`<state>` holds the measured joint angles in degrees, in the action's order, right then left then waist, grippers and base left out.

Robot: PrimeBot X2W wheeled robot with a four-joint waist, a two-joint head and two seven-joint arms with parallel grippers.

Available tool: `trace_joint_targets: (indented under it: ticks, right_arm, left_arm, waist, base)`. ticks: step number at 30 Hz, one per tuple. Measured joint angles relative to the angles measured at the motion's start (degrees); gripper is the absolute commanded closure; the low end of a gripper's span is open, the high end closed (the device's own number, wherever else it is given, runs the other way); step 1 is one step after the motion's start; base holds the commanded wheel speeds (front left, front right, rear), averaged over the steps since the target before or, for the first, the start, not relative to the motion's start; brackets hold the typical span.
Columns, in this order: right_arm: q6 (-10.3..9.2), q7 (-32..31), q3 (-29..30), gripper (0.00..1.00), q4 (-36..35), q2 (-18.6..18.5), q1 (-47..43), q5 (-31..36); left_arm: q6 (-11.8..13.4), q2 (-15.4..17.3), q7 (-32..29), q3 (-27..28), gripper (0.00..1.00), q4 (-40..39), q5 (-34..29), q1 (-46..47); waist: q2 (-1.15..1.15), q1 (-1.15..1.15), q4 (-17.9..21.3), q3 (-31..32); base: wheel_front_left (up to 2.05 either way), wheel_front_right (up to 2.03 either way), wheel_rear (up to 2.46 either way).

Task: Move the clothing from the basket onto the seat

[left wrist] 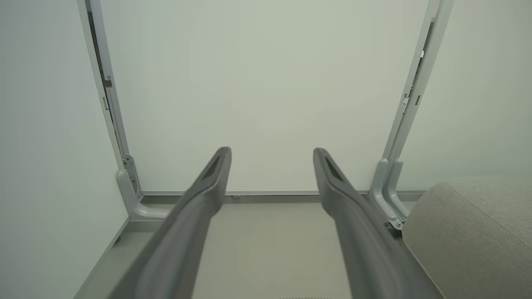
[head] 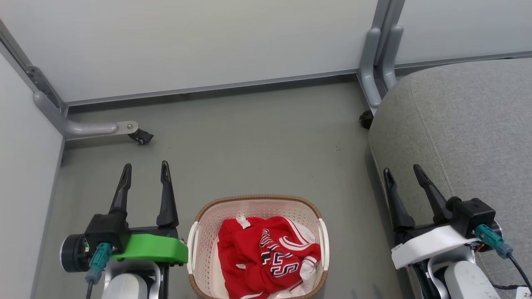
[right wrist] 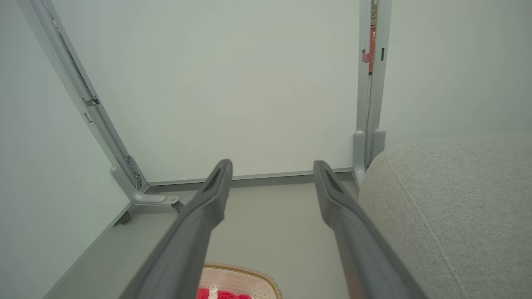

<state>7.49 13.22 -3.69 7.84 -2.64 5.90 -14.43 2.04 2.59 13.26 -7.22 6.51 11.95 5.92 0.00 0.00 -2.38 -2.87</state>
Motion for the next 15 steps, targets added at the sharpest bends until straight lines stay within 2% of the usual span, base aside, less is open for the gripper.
trace_joint_targets:
  ticks: [15]
  right_arm:
    - [0.0,1.48,0.34,0.0,1.41,-0.05,0.48,6.19]
  left_arm:
    - [0.49,0.07,1.48,-1.04,0.0,-0.13,-5.9,0.18]
  waist:
    - [0.0,0.0,-0.16,-0.65]
  base:
    - [0.0,0.0,0.0]
